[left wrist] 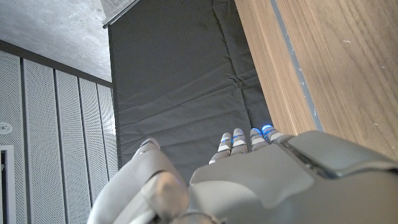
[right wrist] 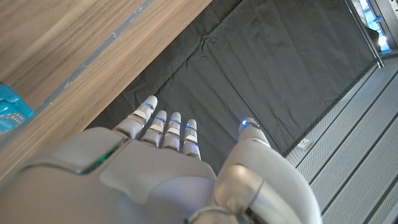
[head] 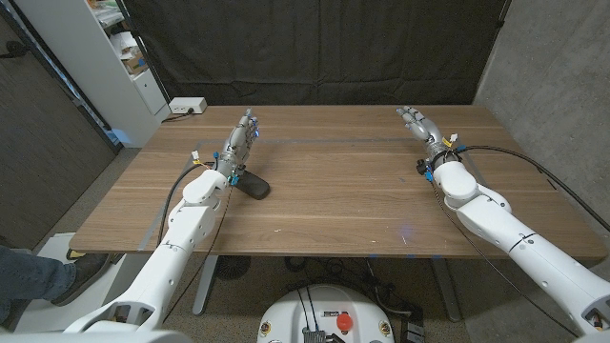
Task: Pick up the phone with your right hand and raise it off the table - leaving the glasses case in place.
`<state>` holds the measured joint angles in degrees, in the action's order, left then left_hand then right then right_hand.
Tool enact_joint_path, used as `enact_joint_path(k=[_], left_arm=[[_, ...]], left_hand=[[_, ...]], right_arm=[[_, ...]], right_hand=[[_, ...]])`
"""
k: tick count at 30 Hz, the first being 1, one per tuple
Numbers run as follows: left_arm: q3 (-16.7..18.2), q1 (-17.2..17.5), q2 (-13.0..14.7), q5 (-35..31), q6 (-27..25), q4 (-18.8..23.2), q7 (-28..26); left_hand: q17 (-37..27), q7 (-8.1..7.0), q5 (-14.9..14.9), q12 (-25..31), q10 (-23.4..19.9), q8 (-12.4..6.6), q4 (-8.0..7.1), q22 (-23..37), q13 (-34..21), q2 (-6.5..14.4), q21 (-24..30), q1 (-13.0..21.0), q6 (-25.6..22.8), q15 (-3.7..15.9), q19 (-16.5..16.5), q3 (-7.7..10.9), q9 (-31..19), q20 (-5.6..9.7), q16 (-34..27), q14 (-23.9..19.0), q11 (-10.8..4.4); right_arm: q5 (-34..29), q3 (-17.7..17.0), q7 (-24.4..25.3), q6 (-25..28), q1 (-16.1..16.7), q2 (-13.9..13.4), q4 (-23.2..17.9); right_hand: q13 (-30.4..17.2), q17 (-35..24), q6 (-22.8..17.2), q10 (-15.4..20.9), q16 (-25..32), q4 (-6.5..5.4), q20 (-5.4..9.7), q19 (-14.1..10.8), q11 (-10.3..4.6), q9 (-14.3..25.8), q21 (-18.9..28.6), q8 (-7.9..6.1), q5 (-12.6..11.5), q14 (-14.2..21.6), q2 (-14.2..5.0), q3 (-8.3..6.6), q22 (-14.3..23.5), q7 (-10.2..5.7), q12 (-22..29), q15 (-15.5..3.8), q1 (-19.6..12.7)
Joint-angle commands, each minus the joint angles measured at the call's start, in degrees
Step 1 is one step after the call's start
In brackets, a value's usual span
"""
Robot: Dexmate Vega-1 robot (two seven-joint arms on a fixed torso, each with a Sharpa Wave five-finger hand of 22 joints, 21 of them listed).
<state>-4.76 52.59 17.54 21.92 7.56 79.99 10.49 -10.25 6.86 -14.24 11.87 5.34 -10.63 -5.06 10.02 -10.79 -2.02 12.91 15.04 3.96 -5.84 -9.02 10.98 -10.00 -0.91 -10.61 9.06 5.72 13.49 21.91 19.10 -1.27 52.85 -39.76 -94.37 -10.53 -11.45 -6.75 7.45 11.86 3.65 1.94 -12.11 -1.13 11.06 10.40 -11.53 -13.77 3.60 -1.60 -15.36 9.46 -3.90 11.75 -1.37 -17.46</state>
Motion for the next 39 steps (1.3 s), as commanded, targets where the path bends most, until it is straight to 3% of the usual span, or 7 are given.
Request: enact_joint_path(k=[1,19,39], left_arm=[[-0.08,0.34,0.01,-0.02,0.02,0.12,0.05],[-0.77,1.23,0.37,-1.33,-1.79,2.83,-1.79],[-1.46,1.92,0.82,-1.72,-2.18,4.25,-2.01]], left_hand=[[-0.16,-0.09,0.08,0.31,-0.12,-0.47,0.37,0.06,-0.24,0.64,-0.16,0.11,-0.36,0.07,-0.26,0.21,-0.29,-0.01,-0.27,-0.10,0.06],[-0.16,-0.14,0.31,0.27,-0.11,-0.40,0.55,0.07,-0.23,0.92,-0.39,0.33,-0.38,0.16,-0.16,0.24,-0.29,-0.10,-0.26,-0.16,0.01],[-0.17,-0.14,0.53,0.28,-0.17,-0.36,0.69,0.09,-0.23,1.12,-0.63,0.49,-0.41,0.12,-0.23,0.24,-0.29,-0.38,-0.22,-0.14,0.02]], right_arm=[[-3.48,1.01,1.81,6.26,-0.58,-1.46,-2.60],[-5.77,1.88,0.86,13.80,-2.41,-4.17,-4.74],[-7.16,1.15,2.81,20.77,-0.72,-6.52,-8.84]], right_hand=[[-0.26,-0.02,-0.08,0.12,-0.18,0.24,0.23,0.04,-0.44,0.25,0.20,-0.09,-0.20,0.17,0.20,-0.19,0.16,-0.49,-0.32,-0.58,-0.68],[-0.27,-0.04,-0.39,0.12,-0.14,0.25,0.29,-0.39,-0.38,0.27,0.37,-0.19,-0.28,0.26,-0.21,-0.33,0.15,-0.27,-0.40,-0.74,-0.71],[-0.30,-0.04,-0.35,-0.46,-0.39,0.37,0.28,0.30,-0.15,0.29,0.14,-0.15,-0.32,-0.34,-0.32,-0.34,0.16,-0.39,-0.66,-0.59,-0.73]])
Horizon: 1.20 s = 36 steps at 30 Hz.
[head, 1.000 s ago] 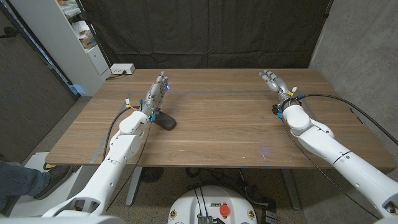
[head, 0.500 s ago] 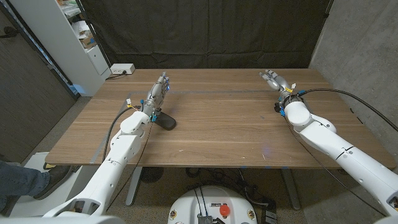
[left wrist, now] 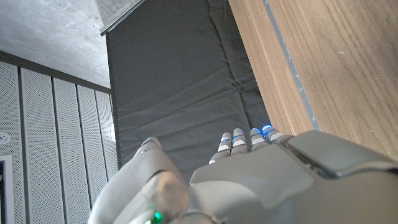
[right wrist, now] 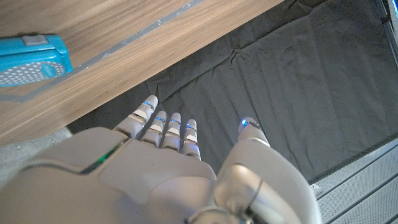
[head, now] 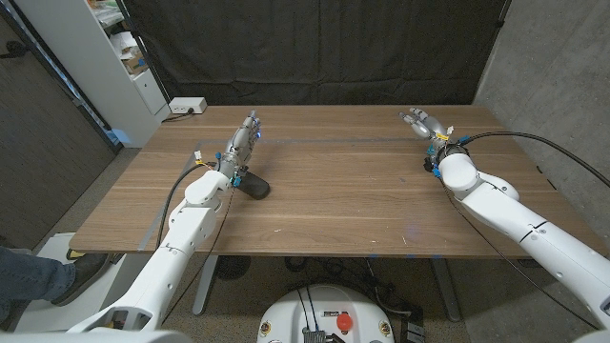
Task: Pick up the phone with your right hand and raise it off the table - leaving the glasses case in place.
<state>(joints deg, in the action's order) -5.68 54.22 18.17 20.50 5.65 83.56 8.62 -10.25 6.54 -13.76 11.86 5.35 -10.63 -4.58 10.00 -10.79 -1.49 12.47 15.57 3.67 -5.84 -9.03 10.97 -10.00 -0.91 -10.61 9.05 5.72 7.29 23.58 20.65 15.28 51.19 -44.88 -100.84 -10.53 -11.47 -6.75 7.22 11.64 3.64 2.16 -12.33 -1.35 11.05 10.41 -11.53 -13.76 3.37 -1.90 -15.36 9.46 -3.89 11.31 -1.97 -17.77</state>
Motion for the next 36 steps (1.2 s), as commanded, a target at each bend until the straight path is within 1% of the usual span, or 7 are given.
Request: enact_joint_path(k=[1,6,14,20,31,36], left_arm=[[-0.51,0.30,0.09,-0.06,-0.26,0.65,-0.03],[-0.79,0.60,0.23,-0.65,-0.85,1.49,-0.85],[-1.19,1.33,0.36,-1.46,-1.70,3.22,-2.25],[-1.78,1.54,0.30,-1.98,-1.91,4.17,-2.83],[-2.43,0.98,0.06,-1.93,-1.83,3.74,-2.73],[-2.57,0.73,-0.17,-1.89,-1.57,3.20,-2.72]], left_hand=[[-0.17,0.18,0.06,0.28,-0.19,-0.35,0.22,0.10,-0.23,0.60,-0.19,-0.04,-0.11,0.13,-0.22,0.25,-0.29,-0.39,-0.22,-0.15,0.04],[-0.17,0.19,0.10,0.28,-0.19,-0.35,0.24,0.10,-0.23,0.63,-0.22,-0.01,-0.12,0.17,-0.22,0.24,-0.30,-0.40,-0.21,-0.12,-0.01],[-0.17,0.16,0.16,0.28,-0.20,-0.35,0.29,0.11,-0.23,0.67,-0.28,0.03,-0.15,0.20,-0.22,0.24,-0.30,-0.45,-0.22,-0.16,-0.10],[-0.17,0.14,0.21,0.26,-0.15,-0.34,0.32,0.11,-0.23,0.71,-0.35,0.06,-0.15,0.18,-0.28,0.23,-0.30,-0.49,-0.23,-0.18,-0.12],[-0.17,0.16,0.30,0.25,-0.16,-0.31,0.39,0.12,-0.23,0.77,-0.44,0.11,-0.12,0.18,-0.33,0.21,-0.30,-0.57,-0.21,-0.15,-0.16],[-0.18,0.14,0.35,0.25,-0.16,-0.34,0.42,0.12,-0.23,0.80,-0.49,0.13,-0.21,0.22,-0.35,0.20,-0.30,-0.59,-0.20,-0.14,-0.17]], right_arm=[[-1.13,-0.49,1.37,4.57,0.94,-1.51,-2.49],[-3.18,0.11,2.59,7.29,0.89,-2.31,-3.51],[-3.68,-0.06,1.27,7.33,0.89,-3.96,-3.36],[-3.67,-0.54,1.14,7.19,1.18,-4.48,-2.98],[-4.67,-0.51,1.63,10.47,1.52,-5.29,-3.70],[-5.73,-0.13,2.07,13.24,1.12,-5.70,-4.49]], right_hand=[[-0.30,-0.02,-0.36,-0.25,-0.19,0.39,0.05,0.55,0.04,0.30,0.12,-0.15,-0.33,-0.18,-0.02,-0.34,0.16,-0.39,-0.23,-0.01,-0.44],[-0.30,-0.02,-0.30,-0.38,-0.24,0.43,0.07,0.62,-0.11,0.30,0.12,-0.12,-0.34,-0.33,-0.07,-0.36,0.16,-0.41,-0.28,-0.09,-0.47],[-0.32,0.00,-0.29,-0.32,-0.08,0.55,0.32,-0.02,-0.19,0.31,0.39,-0.11,-0.41,0.05,-0.10,-0.39,0.15,-0.58,-0.24,-0.32,-0.58],[-0.33,0.01,-0.34,-0.31,-0.01,0.63,0.31,-0.45,-0.20,0.32,0.54,-0.12,-0.47,0.24,-0.15,-0.43,0.15,-0.57,-0.22,-0.37,-0.66],[-0.34,0.01,-0.30,-0.34,-0.02,0.69,0.23,-0.54,-0.24,0.33,0.53,-0.10,-0.53,0.22,-0.17,-0.43,0.14,-0.63,-0.22,-0.37,-0.68],[-0.34,0.00,-0.24,-0.35,-0.05,0.72,0.23,-0.47,-0.28,0.33,0.49,-0.08,-0.57,0.13,-0.17,-0.43,0.14,-0.60,-0.22,-0.39,-0.68]])
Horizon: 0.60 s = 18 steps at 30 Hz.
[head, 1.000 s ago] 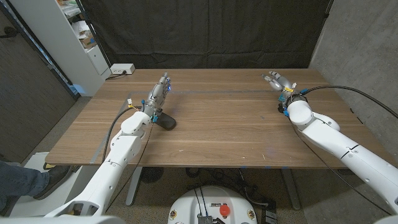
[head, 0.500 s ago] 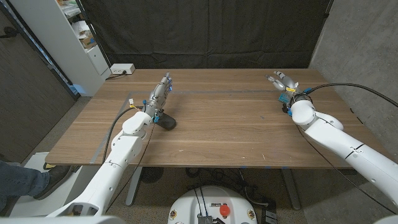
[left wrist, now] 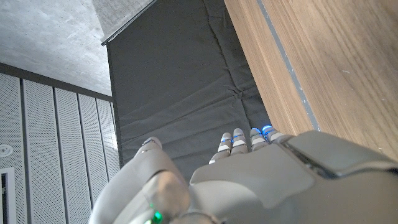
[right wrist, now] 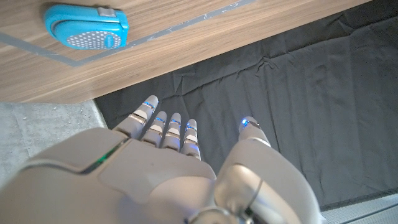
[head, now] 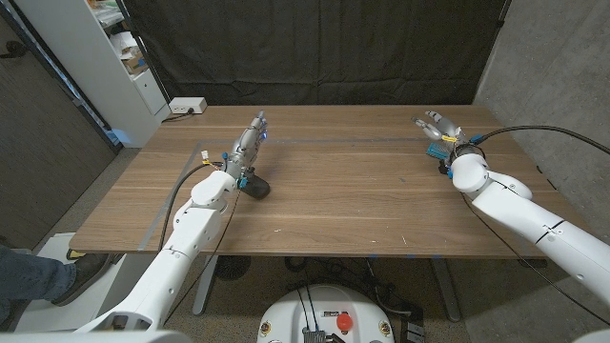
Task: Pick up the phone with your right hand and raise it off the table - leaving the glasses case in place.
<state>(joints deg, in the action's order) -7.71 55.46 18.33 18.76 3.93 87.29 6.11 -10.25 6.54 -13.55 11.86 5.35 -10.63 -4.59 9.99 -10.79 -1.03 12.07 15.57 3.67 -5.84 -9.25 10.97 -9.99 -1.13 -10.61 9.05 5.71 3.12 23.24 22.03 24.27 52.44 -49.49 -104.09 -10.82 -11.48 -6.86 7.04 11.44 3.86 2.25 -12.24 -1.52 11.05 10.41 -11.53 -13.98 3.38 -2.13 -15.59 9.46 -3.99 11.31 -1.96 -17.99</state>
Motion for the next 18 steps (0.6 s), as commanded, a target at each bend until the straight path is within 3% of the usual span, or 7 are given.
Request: enact_joint_path(k=[1,18], left_arm=[[-0.59,-0.55,-0.33,-0.14,0.11,-0.55,-0.14],[-0.96,-1.04,-0.50,-0.65,-0.32,-1.23,-0.48]], left_hand=[[-0.18,0.14,0.15,0.24,-0.14,-0.33,0.43,0.13,-0.23,0.35,-0.10,0.14,-0.21,0.23,-0.11,0.19,-0.30,-0.38,-0.21,-0.15,-0.18],[-0.18,0.08,0.30,0.21,-0.11,-0.33,0.53,0.14,-0.23,0.45,-0.22,0.22,-0.27,0.28,-0.12,0.15,-0.31,-0.41,-0.19,-0.13,-0.15]], right_arm=[[-1.57,0.23,0.58,4.83,-0.26,-1.12,-1.36],[-3.44,2.84,-0.76,9.55,-3.61,-0.88,0.21]], right_hand=[[-0.06,0.01,-0.16,-0.18,0.12,0.51,0.15,-0.52,-0.13,0.33,0.46,-0.09,-0.36,0.05,0.06,-0.19,0.14,-0.48,-0.22,-0.38,-0.47],[-0.07,0.02,-0.11,-0.37,0.03,0.66,0.18,-0.22,-0.19,0.34,0.32,-0.07,-0.49,-0.19,-0.01,-0.25,0.14,-0.45,-0.28,-0.32,-0.61]])
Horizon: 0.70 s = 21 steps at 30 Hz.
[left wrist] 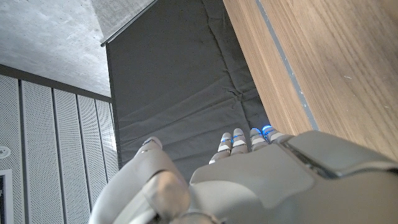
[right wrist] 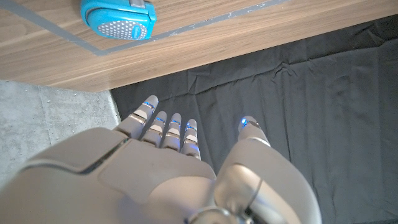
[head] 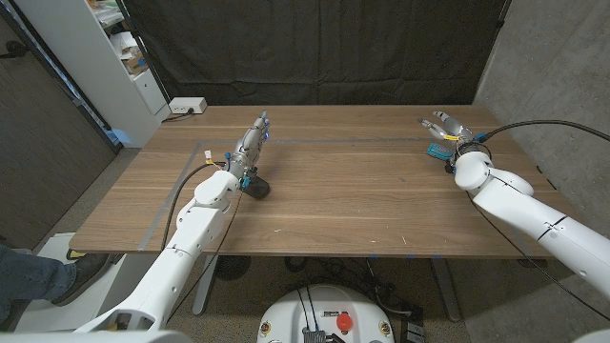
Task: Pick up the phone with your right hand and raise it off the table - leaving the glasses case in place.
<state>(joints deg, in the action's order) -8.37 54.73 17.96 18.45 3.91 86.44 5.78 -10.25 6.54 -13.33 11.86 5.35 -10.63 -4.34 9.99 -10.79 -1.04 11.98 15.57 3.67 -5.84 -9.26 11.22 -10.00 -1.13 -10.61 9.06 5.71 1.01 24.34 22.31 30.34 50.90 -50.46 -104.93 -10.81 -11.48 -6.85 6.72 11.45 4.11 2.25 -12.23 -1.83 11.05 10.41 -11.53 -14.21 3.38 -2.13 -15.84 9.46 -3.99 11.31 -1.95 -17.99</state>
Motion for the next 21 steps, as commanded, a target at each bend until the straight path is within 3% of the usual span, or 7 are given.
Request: enact_joint_path(k=[1,21], left_arm=[[-0.33,-0.28,-0.14,-0.44,-0.36,-0.34,-0.28],[0.30,0.12,0.41,-0.17,-0.34,0.32,-0.05]], left_hand=[[-0.18,0.08,0.10,0.22,-0.13,-0.32,0.29,0.14,-0.23,0.46,-0.13,0.22,-0.27,0.29,-0.12,-0.10,-0.30,-0.42,-0.19,-0.13,-0.13],[-0.18,0.07,0.26,0.17,0.00,-0.26,0.44,0.15,-0.24,0.55,-0.27,0.35,-0.18,0.23,-0.19,-0.13,-0.31,-0.48,-0.13,0.03,-0.07]], right_arm=[[-1.51,2.06,-1.33,3.89,-2.38,0.00,1.11],[-4.83,6.57,-5.25,11.78,-6.84,-0.99,0.37]], right_hand=[[-0.08,0.02,-0.12,-0.06,0.01,0.43,0.17,-0.21,0.13,0.35,0.32,-0.07,-0.27,-0.20,-0.02,-0.01,0.14,-0.46,-0.28,-0.28,-0.64],[-0.09,0.20,0.00,-0.58,-0.11,1.43,-0.13,0.23,0.30,0.35,0.18,-0.04,-0.58,-0.45,-0.94,-0.96,0.13,-0.12,-0.40,-0.01,-2.40]])
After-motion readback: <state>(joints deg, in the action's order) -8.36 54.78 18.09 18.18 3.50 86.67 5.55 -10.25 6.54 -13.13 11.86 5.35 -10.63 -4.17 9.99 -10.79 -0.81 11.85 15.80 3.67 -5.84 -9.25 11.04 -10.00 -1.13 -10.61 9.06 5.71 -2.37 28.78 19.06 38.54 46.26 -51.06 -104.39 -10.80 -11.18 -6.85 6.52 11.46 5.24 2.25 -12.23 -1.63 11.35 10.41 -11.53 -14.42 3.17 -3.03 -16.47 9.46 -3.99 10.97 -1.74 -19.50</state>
